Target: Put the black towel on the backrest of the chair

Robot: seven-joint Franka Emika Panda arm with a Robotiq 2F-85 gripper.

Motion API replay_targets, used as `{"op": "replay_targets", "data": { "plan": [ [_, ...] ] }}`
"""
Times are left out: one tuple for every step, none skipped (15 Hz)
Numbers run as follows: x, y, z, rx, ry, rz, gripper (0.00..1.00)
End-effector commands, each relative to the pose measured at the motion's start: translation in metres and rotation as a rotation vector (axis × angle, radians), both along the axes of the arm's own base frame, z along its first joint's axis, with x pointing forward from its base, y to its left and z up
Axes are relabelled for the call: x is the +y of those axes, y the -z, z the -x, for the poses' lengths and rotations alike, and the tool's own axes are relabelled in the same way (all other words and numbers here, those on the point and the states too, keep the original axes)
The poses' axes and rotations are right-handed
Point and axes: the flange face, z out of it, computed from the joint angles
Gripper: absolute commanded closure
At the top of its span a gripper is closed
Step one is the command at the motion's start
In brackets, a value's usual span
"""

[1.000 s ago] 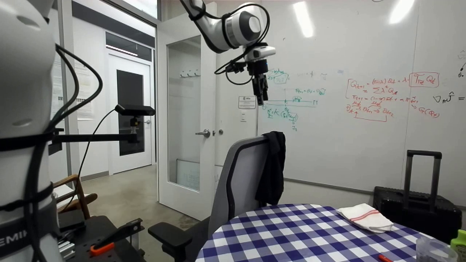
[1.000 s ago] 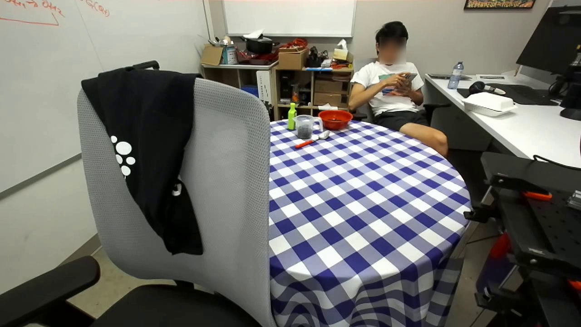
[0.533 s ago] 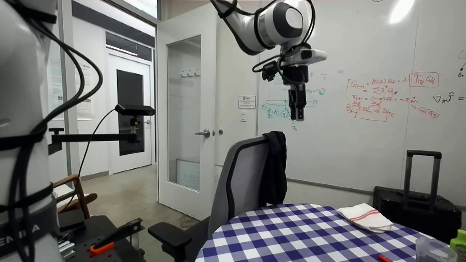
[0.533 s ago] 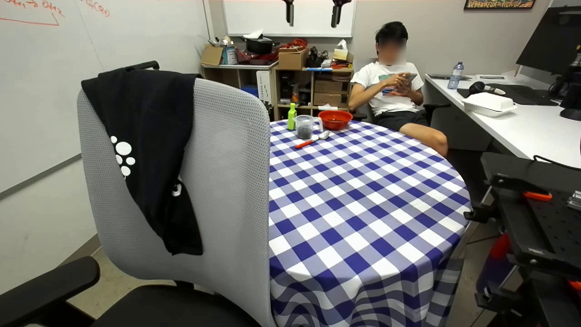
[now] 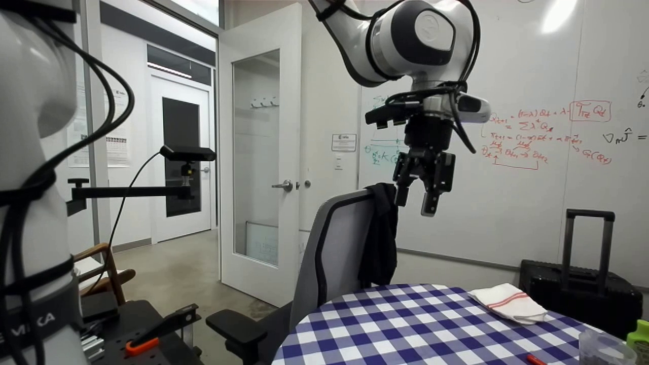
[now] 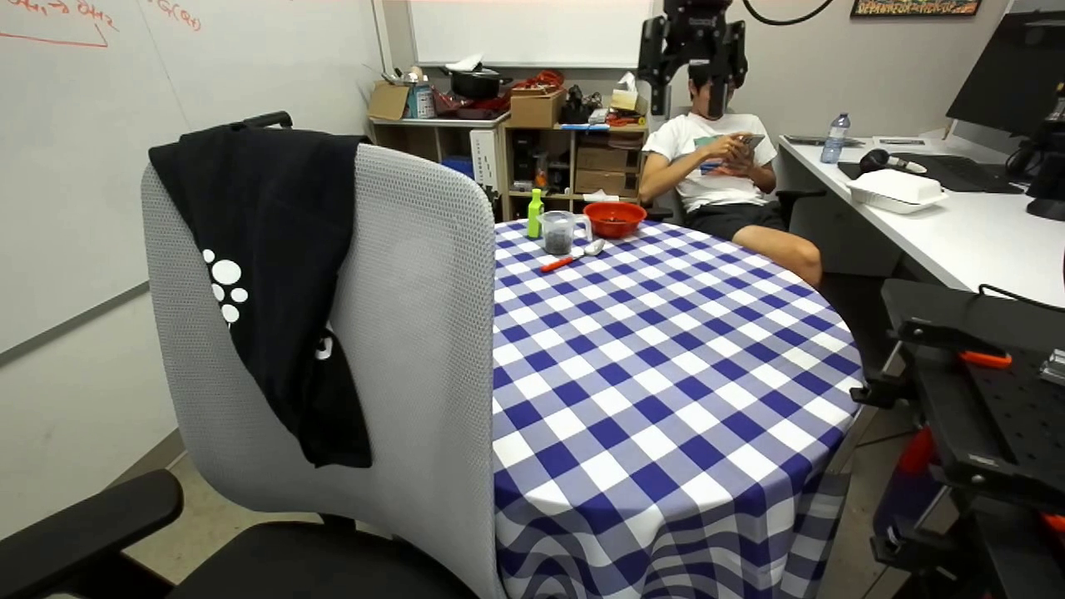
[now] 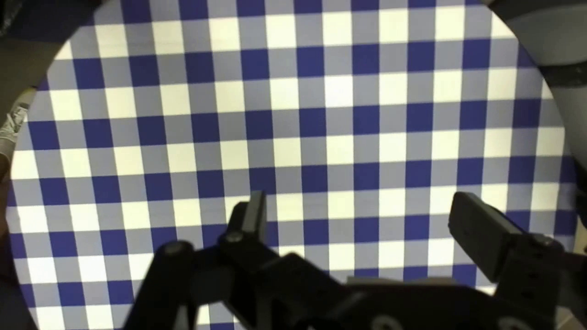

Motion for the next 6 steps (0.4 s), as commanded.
{"op": "replay_targets", "data": {
  "plan": [
    [-0.013,0.010,0.046,0.093,-0.146,-0.032,0.00],
    [-0.016,0.013,0.051,0.112,-0.156,-0.031,0.00],
    [-0.022,0.017,0.038,0.084,-0.100,-0.029,0.00],
    [-0.024,0.019,0.044,0.098,-0.115,-0.030,0.00],
    [-0.024,0.020,0.046,0.103,-0.121,-0.030,0.00],
    [-0.022,0.020,0.047,0.104,-0.125,-0.030,0.00]
  ]
}}
